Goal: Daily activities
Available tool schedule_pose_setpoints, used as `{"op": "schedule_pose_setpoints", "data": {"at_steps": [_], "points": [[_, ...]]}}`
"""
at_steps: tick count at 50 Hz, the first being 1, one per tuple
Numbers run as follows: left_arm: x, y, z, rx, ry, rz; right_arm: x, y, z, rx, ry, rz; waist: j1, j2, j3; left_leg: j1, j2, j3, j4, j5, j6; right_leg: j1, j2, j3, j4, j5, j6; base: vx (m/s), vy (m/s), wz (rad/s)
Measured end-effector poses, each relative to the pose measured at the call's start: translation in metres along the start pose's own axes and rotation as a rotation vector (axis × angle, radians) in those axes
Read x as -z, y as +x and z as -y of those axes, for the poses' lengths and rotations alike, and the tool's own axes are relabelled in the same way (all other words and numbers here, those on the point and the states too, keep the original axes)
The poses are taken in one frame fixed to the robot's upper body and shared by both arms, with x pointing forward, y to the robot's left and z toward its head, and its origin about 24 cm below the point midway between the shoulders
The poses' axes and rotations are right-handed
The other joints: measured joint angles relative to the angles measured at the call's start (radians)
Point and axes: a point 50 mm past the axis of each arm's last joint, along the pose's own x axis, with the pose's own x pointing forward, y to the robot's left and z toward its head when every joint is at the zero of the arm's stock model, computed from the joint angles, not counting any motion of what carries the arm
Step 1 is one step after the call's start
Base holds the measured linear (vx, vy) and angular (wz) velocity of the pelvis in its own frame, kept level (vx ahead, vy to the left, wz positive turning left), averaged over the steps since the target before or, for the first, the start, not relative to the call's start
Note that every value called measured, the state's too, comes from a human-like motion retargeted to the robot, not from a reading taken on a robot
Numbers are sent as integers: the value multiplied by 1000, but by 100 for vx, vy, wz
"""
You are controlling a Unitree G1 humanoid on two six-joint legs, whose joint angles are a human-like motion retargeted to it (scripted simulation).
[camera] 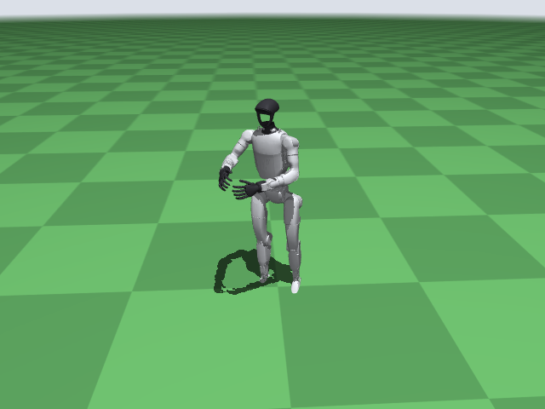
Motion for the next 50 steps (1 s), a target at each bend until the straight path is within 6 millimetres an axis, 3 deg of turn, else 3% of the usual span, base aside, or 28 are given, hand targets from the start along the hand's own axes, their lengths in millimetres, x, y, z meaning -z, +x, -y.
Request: {"op": "schedule_pose_setpoints", "data": {"at_steps": [3,7,10,15,21,30,42,50], "points": [[-6,-6,-5,7,115,28,-36,13,9,38,-29,131,3,0,-11,2,-3,-4,8,-6,7,5,-3,-3,0,-7,-4,7,2,-2],[-11,-14,-11,5,234,48,-48,16,20,107,-25,176,9,1,-20,3,-8,-12,20,-14,12,14,-8,-14,1,-19,-4,6,1,1],[-11,-22,-15,8,309,48,-35,15,28,161,-5,125,16,1,-25,8,-13,-21,24,-19,13,22,-12,-23,1,-29,-2,3,1,4],[-4,-36,-20,31,410,16,6,8,41,217,21,-45,34,-6,-31,26,-22,-31,10,-19,11,36,-19,-37,1,-43,1,0,0,0],[5,-49,-22,78,502,-39,40,0,49,195,14,-194,53,-19,-35,60,-33,-38,-32,-6,13,51,-25,-46,2,-51,4,0,0,0],[11,-54,-24,81,551,-71,43,-3,55,156,3,-205,61,-30,-32,98,-47,-40,-87,18,22,60,-31,-42,2,-55,3,0,0,0],[23,-53,-23,48,479,-118,46,3,56,187,53,-226,54,-43,-27,117,-57,-22,-86,13,34,66,-38,-21,3,-57,0,0,0,0],[34,-46,-21,-7,414,-156,72,-17,11,150,184,-260,43,-51,0,122,-57,-11,-39,-23,48,83,-39,-8,4,-61,8,0,2,-20]]}}
